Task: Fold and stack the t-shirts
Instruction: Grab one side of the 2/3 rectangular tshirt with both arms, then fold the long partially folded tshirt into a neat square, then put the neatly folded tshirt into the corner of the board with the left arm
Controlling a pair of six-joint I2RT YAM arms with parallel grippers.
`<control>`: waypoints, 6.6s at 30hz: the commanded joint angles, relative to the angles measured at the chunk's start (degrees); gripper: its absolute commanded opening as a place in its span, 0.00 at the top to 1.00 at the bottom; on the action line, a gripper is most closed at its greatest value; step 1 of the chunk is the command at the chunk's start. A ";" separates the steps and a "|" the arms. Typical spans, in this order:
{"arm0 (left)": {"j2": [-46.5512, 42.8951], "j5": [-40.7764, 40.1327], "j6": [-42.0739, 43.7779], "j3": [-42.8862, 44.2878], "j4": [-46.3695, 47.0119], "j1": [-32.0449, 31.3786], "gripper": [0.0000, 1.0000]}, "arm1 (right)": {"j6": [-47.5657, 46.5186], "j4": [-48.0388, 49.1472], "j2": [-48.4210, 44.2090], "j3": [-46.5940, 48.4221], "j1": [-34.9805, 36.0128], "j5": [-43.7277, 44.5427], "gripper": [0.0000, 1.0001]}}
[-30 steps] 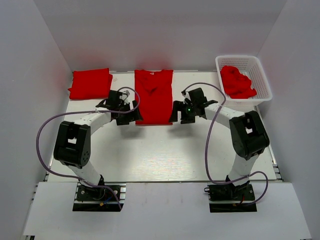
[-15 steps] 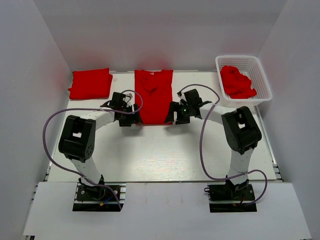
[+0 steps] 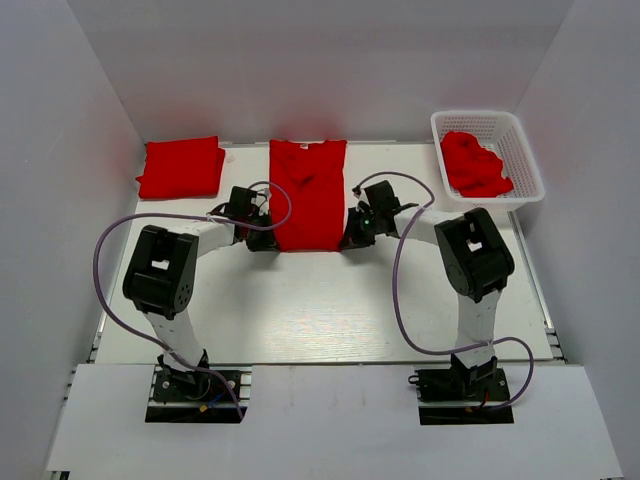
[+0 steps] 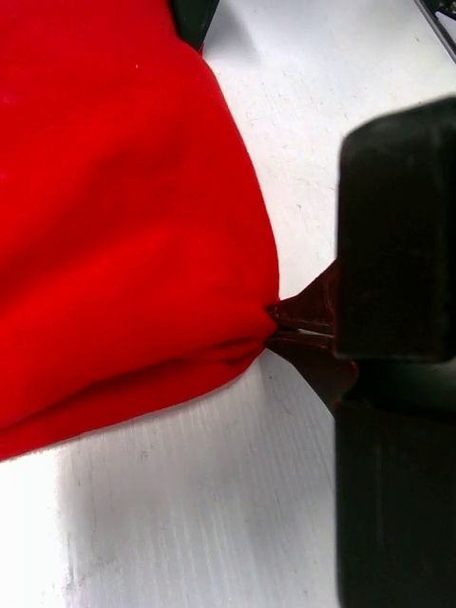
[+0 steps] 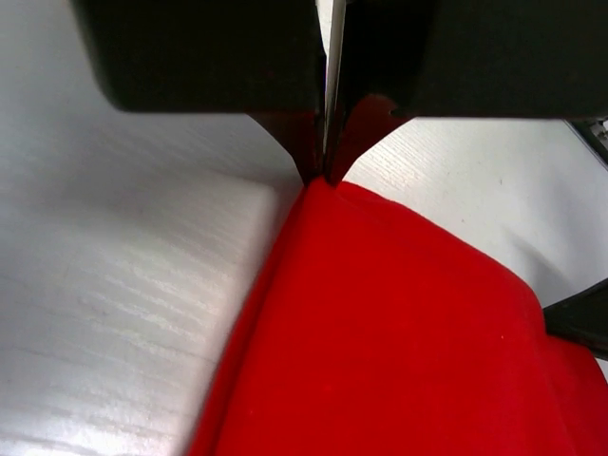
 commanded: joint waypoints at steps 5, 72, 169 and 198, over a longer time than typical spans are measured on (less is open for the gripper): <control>-9.49 3.04 -0.97 -4.83 -6.32 -1.04 1.00 | -1.37 -1.37 -11.50 -5.59 0.75 1.10 1.00; 7.63 -17.96 -6.87 39.81 -28.30 1.07 1.00 | -5.50 -26.51 1.23 34.56 -6.45 6.29 1.00; 7.55 -21.39 37.69 48.93 -16.69 3.43 1.00 | -6.38 -12.54 -42.28 -15.01 -10.50 30.98 0.10; 19.50 -2.15 43.85 70.92 -22.93 21.27 1.00 | -3.04 -14.65 -25.67 -1.65 -10.24 24.48 0.10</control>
